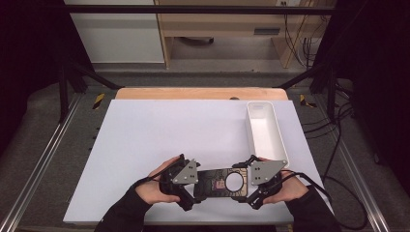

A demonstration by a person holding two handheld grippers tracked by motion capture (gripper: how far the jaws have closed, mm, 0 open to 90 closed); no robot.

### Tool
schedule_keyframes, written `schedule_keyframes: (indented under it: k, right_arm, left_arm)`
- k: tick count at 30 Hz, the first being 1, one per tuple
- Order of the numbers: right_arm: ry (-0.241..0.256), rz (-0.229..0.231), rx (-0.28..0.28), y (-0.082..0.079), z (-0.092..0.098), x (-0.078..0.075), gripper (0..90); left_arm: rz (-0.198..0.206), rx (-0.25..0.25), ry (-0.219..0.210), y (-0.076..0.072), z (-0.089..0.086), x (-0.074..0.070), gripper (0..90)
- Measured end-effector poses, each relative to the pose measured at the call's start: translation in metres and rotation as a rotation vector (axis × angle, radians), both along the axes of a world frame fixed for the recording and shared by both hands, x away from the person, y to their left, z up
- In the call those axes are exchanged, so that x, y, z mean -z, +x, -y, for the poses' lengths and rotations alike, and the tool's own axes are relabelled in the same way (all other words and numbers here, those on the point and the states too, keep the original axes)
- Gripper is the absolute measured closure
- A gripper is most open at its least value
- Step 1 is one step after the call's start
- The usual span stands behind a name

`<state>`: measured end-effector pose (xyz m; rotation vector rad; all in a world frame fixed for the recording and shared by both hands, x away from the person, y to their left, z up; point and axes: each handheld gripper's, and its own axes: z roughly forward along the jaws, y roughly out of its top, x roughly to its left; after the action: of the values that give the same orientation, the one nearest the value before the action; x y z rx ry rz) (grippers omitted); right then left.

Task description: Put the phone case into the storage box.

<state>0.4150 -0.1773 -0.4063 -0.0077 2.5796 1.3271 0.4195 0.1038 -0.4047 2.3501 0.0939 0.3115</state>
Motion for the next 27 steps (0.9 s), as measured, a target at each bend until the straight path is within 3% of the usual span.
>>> schedule_keyframes:
  k: [14,17,27]
  right_arm:
    - [-0.085,-0.038,-0.001,0.006,-0.005,-0.027,12.3]
    - [-0.111,-0.046,-0.004,0.008,-0.007,-0.032,12.3]
    - [-0.190,-0.071,-0.023,0.011,-0.014,-0.043,12.3]
  left_arm:
    - [-0.096,-0.078,0.015,0.003,-0.011,0.002,1.0]
    - [-0.116,-0.079,0.027,0.004,-0.009,0.003,0.3]
    - [-0.125,-0.051,0.082,0.006,0.003,0.006,0.0]
